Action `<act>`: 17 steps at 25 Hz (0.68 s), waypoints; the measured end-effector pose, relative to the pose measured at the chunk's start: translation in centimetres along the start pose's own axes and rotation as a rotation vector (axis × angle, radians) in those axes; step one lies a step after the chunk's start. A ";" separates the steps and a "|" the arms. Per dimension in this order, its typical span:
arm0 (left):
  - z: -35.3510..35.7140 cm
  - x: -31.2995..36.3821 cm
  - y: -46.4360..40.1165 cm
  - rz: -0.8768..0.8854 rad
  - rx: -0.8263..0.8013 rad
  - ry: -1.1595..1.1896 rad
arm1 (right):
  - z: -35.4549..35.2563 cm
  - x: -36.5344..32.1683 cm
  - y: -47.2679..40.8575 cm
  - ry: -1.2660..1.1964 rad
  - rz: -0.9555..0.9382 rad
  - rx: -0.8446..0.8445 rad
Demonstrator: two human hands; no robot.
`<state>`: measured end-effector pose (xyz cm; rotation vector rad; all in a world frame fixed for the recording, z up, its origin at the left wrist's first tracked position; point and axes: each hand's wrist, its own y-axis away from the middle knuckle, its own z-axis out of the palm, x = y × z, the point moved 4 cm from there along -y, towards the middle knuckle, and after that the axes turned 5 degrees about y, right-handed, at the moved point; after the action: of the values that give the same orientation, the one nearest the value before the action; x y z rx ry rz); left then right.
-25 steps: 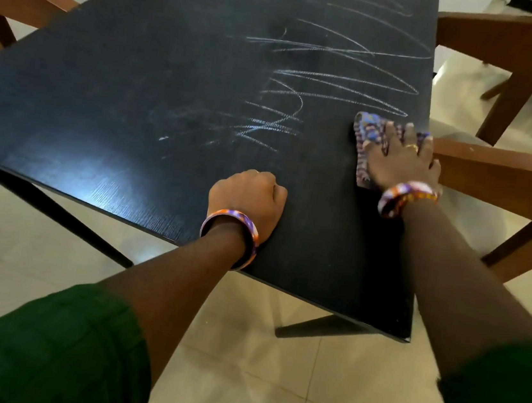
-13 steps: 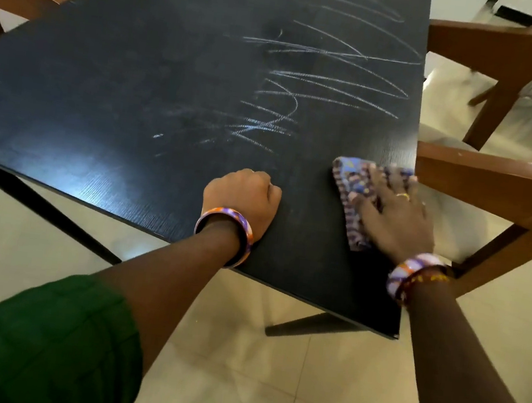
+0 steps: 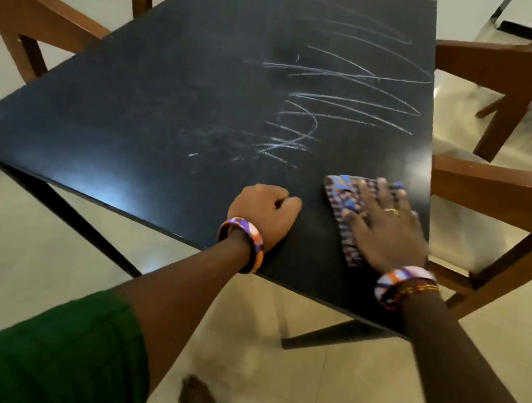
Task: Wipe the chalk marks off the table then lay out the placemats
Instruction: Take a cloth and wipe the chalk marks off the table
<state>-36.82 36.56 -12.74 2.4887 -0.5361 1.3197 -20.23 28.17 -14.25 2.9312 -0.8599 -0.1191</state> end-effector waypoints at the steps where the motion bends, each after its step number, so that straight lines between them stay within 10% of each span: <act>1: -0.9 -0.4 0.1 -0.007 0.031 0.138 | -0.3 1.5 -0.4 -0.004 0.097 -0.026; 6: -12.7 -6.8 -3.2 -0.012 0.469 -0.331 | -1.0 -6.3 -8.0 -0.028 0.119 -0.020; 13: -17.5 -12.3 -8.3 -0.158 0.267 -0.553 | 1.1 -22.7 -1.5 0.016 -0.554 -0.015; 17: -17.3 -12.2 -8.3 -0.170 0.274 -0.538 | -0.3 -10.2 -6.3 0.062 -0.084 -0.006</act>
<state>-52.13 53.37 -13.98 3.0484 -0.2477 0.6886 -25.44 38.99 -14.09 2.9492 -0.7264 -0.0351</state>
